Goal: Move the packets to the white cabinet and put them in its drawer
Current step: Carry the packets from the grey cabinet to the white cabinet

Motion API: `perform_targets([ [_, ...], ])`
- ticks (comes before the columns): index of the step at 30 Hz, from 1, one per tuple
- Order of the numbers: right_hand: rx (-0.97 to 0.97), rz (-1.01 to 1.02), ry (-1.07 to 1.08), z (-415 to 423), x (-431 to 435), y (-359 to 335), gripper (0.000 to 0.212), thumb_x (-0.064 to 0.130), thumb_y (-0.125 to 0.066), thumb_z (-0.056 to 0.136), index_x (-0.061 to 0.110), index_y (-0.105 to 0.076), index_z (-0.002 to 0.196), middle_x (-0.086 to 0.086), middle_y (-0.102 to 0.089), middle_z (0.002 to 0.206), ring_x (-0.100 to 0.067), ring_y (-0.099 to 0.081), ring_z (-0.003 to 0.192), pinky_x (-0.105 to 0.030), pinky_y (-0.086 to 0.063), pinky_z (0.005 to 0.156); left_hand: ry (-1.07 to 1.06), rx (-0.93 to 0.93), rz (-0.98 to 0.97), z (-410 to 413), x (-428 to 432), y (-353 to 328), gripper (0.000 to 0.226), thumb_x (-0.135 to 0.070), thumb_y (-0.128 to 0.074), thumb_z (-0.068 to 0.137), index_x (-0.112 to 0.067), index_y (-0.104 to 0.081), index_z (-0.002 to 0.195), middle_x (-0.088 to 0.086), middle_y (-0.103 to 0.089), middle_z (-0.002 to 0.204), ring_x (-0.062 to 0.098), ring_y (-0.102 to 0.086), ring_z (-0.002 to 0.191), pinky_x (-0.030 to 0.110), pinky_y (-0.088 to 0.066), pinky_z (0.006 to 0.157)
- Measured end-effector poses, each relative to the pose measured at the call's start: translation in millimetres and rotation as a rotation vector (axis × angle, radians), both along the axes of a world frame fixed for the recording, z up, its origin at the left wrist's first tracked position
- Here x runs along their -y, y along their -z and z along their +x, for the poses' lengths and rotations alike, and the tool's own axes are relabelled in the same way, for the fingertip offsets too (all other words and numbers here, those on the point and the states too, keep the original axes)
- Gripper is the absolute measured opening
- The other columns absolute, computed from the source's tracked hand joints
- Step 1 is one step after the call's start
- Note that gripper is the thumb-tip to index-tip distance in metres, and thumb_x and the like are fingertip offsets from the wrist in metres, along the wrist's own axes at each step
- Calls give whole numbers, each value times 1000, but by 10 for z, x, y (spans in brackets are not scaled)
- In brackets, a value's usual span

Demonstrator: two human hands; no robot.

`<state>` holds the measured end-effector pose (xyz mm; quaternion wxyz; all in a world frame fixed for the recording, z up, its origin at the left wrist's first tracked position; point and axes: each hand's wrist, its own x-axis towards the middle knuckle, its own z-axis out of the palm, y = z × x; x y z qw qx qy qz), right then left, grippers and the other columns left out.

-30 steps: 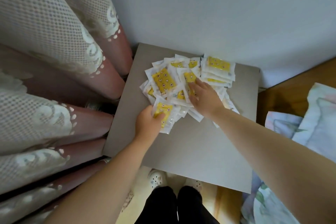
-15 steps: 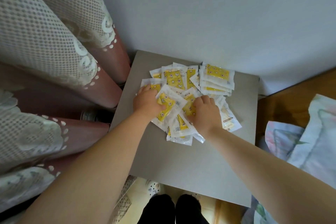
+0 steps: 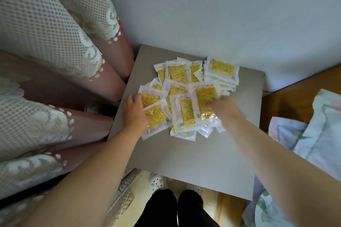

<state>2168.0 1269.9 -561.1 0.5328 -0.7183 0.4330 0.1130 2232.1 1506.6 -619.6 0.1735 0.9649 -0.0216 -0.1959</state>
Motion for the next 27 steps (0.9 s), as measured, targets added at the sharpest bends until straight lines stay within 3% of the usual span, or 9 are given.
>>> perform_targets([
  [2,-30,73,29,-88,-29,-49,5,6,-72,79,7,-67,81,-4,-65,74,-14,-58,64,-20,-45,54,-28,-20,-18,-1,13,7,99,-29,-88,63,-20,-30,143,8,-43,138,29,-40,128,45,-42,100],
  [5,-82,-97,-89,-154,-277,93,14,16,-71,80,5,-64,83,-9,-61,85,-18,-59,70,-19,-49,56,-76,-31,-37,-10,24,38,108,-31,-88,62,-19,-24,147,6,-45,140,29,-44,128,48,-43,100],
  [7,-138,-265,-183,-138,-490,252,23,25,-68,80,5,-62,90,-13,-52,113,-31,-55,101,-33,-52,79,-110,-45,-39,-20,27,55,104,-32,-88,62,-13,-27,144,9,-45,140,29,-45,128,47,-43,100],
  [9,-204,-428,-278,-107,-692,353,33,28,-65,82,4,-58,104,-12,-42,125,-32,-40,117,-40,-45,90,-144,-50,-58,-34,30,51,95,-27,-88,62,-10,-34,138,10,-47,136,29,-47,124,44,-45,97],
  [11,-217,-487,-242,-64,-815,388,43,27,-67,81,3,-52,113,-13,-40,128,-32,-36,121,-39,-42,94,-182,-37,-97,-61,35,20,83,-20,-88,63,-10,-40,130,10,-49,129,29,-51,116,40,-47,89],
  [16,-239,-405,-53,28,-779,434,78,23,-79,72,6,-31,132,-14,-42,132,-32,-41,123,-38,-38,99,-281,-63,-195,-137,5,-62,65,-16,-86,64,-12,-44,114,6,-50,115,27,-57,97,35,-48,72],
  [21,-325,-461,-135,37,-712,454,69,28,-75,76,5,-37,129,-11,-47,130,-30,-42,124,-39,-39,99,-288,-142,-280,-198,-37,-104,52,-15,-79,73,-16,-38,104,-3,-51,98,19,-54,80,26,-37,53],
  [27,-306,-489,-164,42,-785,437,65,24,-70,79,5,-35,131,-14,-39,135,-32,-37,125,-37,-37,100,-400,-286,-444,-269,-85,-61,35,-2,-62,83,-14,-40,107,2,-56,99,23,-58,86,39,-54,75],
])
